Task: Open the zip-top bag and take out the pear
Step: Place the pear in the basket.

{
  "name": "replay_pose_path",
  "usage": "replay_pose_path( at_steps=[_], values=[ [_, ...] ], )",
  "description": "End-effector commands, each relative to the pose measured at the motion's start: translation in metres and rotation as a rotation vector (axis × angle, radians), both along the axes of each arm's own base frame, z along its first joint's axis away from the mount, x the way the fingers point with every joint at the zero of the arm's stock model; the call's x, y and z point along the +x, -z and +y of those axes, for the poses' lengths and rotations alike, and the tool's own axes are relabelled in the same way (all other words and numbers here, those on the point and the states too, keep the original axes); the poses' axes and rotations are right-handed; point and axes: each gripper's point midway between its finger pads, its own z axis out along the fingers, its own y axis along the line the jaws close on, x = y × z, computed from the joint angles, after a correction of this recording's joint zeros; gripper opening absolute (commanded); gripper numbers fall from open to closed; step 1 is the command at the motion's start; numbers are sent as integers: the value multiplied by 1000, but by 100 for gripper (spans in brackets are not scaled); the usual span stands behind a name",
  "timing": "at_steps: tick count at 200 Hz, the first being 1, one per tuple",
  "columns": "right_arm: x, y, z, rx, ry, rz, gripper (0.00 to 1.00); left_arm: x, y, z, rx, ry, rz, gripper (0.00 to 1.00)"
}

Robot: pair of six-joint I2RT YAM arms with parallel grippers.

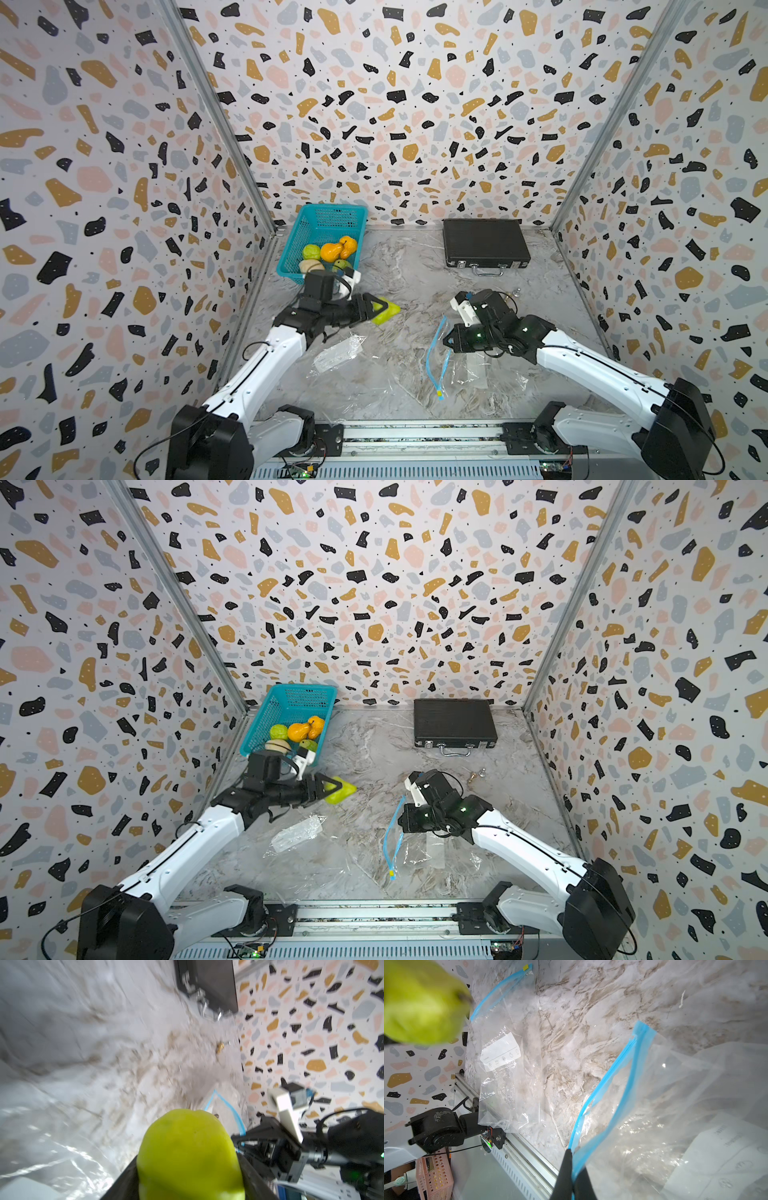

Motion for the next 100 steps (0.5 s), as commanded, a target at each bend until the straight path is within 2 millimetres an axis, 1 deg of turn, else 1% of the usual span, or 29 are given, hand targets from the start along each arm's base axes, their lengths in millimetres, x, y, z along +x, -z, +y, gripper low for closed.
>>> replay_pose_path(
  at_steps=[1,16,27,30,35,40,42,51,56,64,75,88,100],
  values=[
    [0,-8,6,24,-32,-7,3,42,-3,54,110,-95,-38,56],
    [1,-11,11,34,-45,-2,3,82,-10,91,95,-209,-61,55],
    [1,-11,13,29,-59,2,2,109,-6,120,143,-288,-62,55],
    [2,-11,13,29,-61,2,2,116,-8,126,150,-304,-68,55],
    [3,-10,14,24,-66,1,2,129,-1,137,142,-326,-45,56],
    [4,-9,15,19,-67,1,2,142,-1,147,128,-346,-43,56],
    [4,-9,15,19,-69,1,2,146,3,152,126,-354,-31,56],
    [7,-7,18,15,-77,4,2,167,9,170,144,-407,-29,56],
    [7,-6,20,18,-83,8,2,178,11,179,153,-439,-36,60],
    [8,-6,25,30,-94,16,2,196,10,187,130,-463,-57,74],
    [10,-7,30,43,-107,18,2,218,9,194,107,-474,-73,100],
    [14,-7,32,30,-110,13,2,235,7,197,97,-473,-77,99],
    [16,-6,32,14,-119,4,2,241,-3,196,88,-464,-93,99]
  ],
)
